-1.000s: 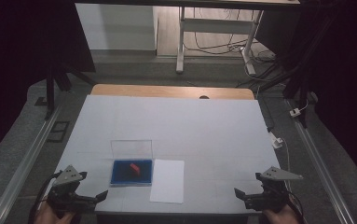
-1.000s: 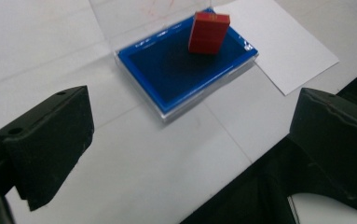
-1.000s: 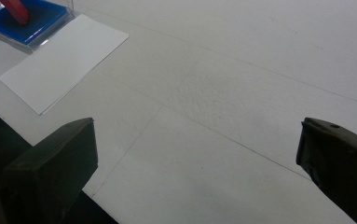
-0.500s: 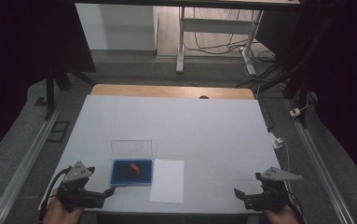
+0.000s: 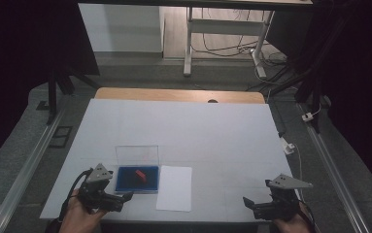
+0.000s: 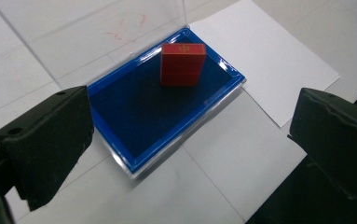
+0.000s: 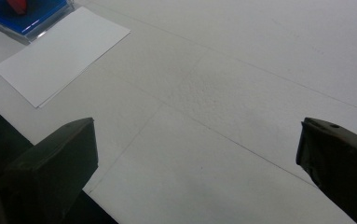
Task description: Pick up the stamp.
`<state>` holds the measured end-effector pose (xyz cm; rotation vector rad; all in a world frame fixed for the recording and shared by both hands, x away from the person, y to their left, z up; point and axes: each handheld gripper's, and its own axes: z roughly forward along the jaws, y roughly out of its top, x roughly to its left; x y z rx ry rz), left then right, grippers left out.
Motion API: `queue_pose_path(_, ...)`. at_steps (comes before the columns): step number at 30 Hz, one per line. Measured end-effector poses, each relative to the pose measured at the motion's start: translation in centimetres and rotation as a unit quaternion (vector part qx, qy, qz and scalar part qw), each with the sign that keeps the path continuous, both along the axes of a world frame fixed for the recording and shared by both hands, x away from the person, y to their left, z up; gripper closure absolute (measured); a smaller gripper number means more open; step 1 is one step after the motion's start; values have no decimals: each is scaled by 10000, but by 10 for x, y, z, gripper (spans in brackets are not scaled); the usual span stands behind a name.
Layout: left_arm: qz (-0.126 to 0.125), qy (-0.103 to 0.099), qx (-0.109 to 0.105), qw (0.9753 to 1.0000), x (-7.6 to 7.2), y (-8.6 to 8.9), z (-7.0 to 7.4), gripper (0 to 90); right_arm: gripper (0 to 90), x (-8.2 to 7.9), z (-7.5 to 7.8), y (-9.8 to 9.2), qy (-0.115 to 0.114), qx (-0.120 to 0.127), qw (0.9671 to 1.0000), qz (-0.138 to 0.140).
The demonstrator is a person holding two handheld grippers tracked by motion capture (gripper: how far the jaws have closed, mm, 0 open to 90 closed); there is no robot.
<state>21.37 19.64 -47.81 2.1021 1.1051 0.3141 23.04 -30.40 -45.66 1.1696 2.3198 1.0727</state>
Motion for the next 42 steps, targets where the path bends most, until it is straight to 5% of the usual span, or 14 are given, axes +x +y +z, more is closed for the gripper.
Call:
queue_pose_path(17,-117,-9,397,9991,23,-21,-9,2,0,1,-1,1,67,-52,10000,41)
queue_pose_path(29,-17,223,783,9967,48,-39,-22,24,0,2,-1,2,107,-91,9999,72)
queue_pose_path(42,-84,209,823,9963,55,-43,-20,358,0,2,-1,2,139,-79,9998,112)
